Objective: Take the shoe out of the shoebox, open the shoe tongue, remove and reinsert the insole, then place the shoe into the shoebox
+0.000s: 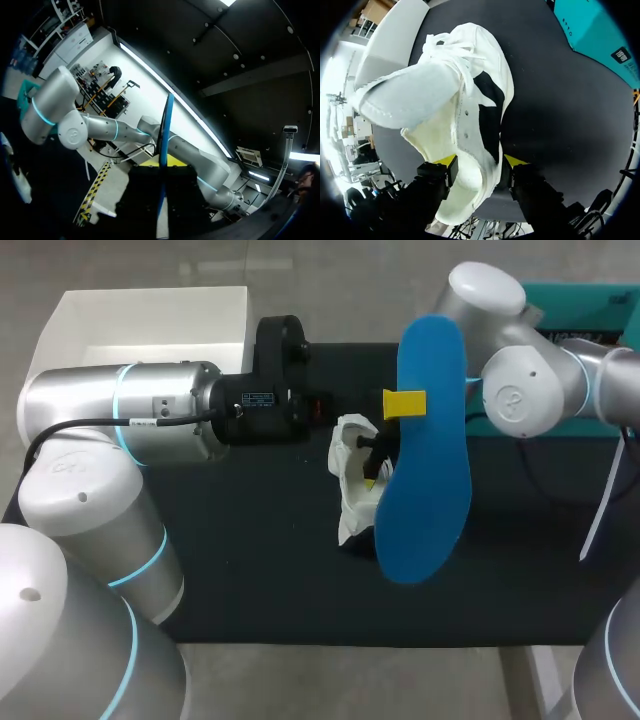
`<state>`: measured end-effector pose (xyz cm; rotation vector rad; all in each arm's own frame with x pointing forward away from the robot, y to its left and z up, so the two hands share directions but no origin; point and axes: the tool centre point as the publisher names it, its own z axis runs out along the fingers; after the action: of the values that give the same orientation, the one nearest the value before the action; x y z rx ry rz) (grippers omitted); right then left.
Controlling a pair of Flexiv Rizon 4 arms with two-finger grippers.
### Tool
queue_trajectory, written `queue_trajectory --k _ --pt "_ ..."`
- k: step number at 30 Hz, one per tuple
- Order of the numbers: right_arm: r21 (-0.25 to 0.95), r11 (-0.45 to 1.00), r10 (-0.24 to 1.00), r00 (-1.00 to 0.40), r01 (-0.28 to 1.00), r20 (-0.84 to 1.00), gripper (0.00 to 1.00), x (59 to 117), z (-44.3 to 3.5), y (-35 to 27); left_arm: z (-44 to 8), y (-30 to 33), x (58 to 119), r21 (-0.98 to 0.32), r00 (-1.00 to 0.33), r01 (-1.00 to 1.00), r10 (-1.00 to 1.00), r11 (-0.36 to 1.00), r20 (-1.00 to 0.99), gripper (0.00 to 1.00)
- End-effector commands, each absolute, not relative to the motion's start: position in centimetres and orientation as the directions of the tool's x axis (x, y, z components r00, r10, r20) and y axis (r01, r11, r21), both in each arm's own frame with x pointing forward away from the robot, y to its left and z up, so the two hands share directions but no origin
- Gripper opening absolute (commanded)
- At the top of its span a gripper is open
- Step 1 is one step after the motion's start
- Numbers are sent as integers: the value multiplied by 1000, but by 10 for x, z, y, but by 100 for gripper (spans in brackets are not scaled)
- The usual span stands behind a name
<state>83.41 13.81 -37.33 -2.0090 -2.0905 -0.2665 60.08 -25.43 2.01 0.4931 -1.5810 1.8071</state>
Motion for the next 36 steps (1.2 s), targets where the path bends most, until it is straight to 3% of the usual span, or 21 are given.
queue_trajectory --k 1,6,32,36 --pt "16 83 953 -84 996 291 100 820 -338 123 20 -259 602 -714 -699 -699 241 -36 673 0" --pt "-5 244 949 -237 970 208 100 836 -305 119 20 -259 602 -714 -699 -699 241 -36 673 0" --pt "-5 244 949 -237 970 208 100 836 -305 119 20 -259 602 -714 -699 -699 241 -36 673 0" --pt "52 130 927 -140 990 347 100 822 -293 125 20 -259 602 -714 -699 -699 241 -36 673 0"
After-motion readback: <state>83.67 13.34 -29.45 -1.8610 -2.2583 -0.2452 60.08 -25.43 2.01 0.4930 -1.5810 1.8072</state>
